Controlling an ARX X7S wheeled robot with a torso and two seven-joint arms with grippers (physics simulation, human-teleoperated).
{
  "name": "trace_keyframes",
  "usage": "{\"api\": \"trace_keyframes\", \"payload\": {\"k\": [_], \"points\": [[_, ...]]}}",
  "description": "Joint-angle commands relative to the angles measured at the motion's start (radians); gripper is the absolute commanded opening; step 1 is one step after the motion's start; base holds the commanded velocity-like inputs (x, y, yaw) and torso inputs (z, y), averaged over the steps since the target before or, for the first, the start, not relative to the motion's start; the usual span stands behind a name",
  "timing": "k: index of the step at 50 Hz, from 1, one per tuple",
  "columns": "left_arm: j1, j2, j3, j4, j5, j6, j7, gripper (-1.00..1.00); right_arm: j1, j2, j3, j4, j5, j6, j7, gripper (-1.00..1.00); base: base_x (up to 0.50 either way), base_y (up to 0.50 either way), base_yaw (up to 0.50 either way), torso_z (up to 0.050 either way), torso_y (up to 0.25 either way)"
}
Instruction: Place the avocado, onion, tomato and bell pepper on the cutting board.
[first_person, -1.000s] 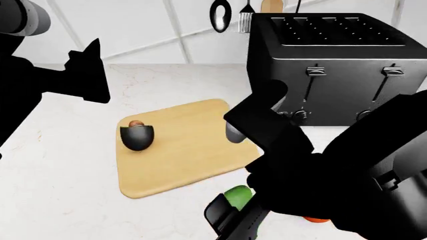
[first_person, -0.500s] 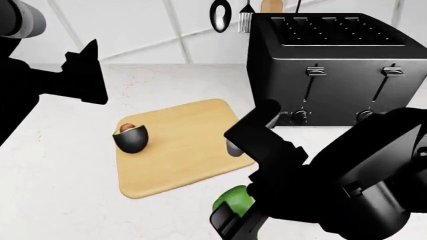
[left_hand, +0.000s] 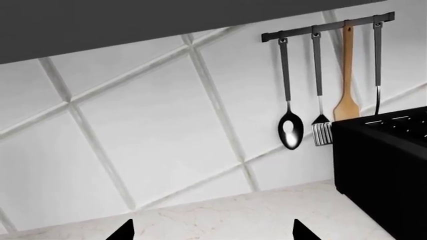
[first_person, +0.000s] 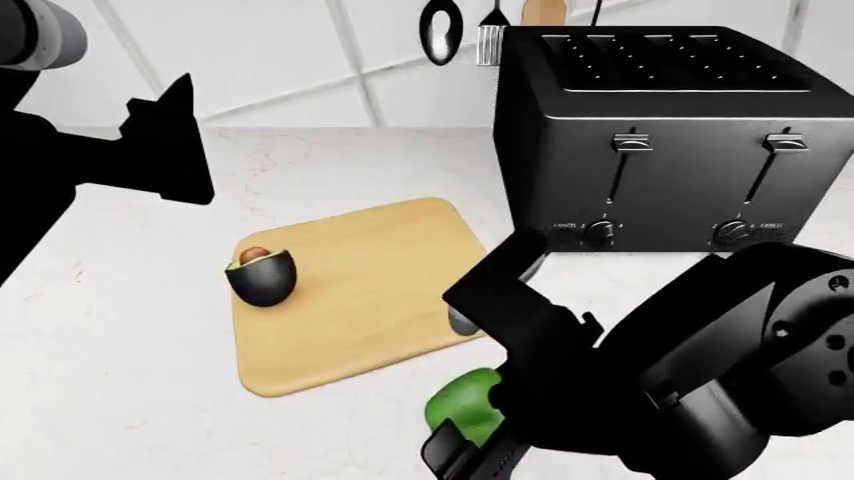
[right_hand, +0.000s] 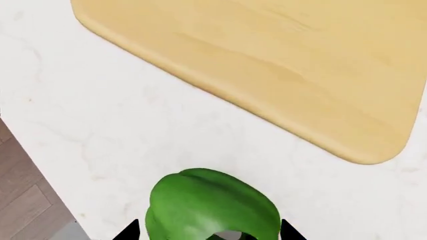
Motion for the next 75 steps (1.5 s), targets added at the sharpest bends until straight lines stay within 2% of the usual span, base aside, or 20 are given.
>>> {"api": "trace_keyframes", "payload": {"k": [1,6,7,24,29,44,57,75], "points": [[-0.002,-0.006,0.003,0.002,-0.005,0.008,-0.004,1.00,-0.037,-0.015,-0.014,0.020,-0.026,0.002,-0.029,1.00,0.00,0.00,0.00,0.000,0.000],[0.007,-0.014,-0.001,0.009,-0.009,0.014,-0.006,1.00,-0.036,-0.011,-0.020,0.018,-0.028,0.005,-0.017,1.00,0.00,0.00,0.00,0.000,0.000],[0.007,-0.017,-0.004,0.009,-0.011,0.015,-0.006,1.00,-0.034,-0.009,-0.021,0.028,-0.037,-0.001,-0.006,-1.00,0.00,0.00,0.00,0.000,0.000],[0.001,-0.030,-0.005,0.017,-0.025,0.029,-0.015,1.00,0.021,0.002,-0.007,0.002,-0.016,0.017,0.026,-1.00,0.00,0.00,0.00,0.000,0.000],[-0.009,-0.025,0.003,0.013,-0.022,0.030,-0.013,1.00,0.087,-0.002,0.029,0.004,0.006,0.012,0.047,-1.00,0.00,0.00,0.00,0.000,0.000],[-0.004,-0.029,0.004,0.014,-0.016,0.040,-0.007,1.00,0.141,-0.033,0.074,0.062,-0.057,-0.005,0.044,-1.00,0.00,0.00,0.00,0.000,0.000],[0.014,-0.033,0.001,0.015,0.004,0.048,0.012,1.00,0.087,-0.183,0.083,0.302,-0.261,-0.035,-0.169,-1.00,0.00,0.00,0.00,0.000,0.000],[0.035,-0.048,-0.006,0.025,0.002,0.063,0.012,1.00,0.007,-0.327,0.085,0.430,-0.403,-0.119,-0.348,-1.00,0.00,0.00,0.00,0.000,0.000]]}}
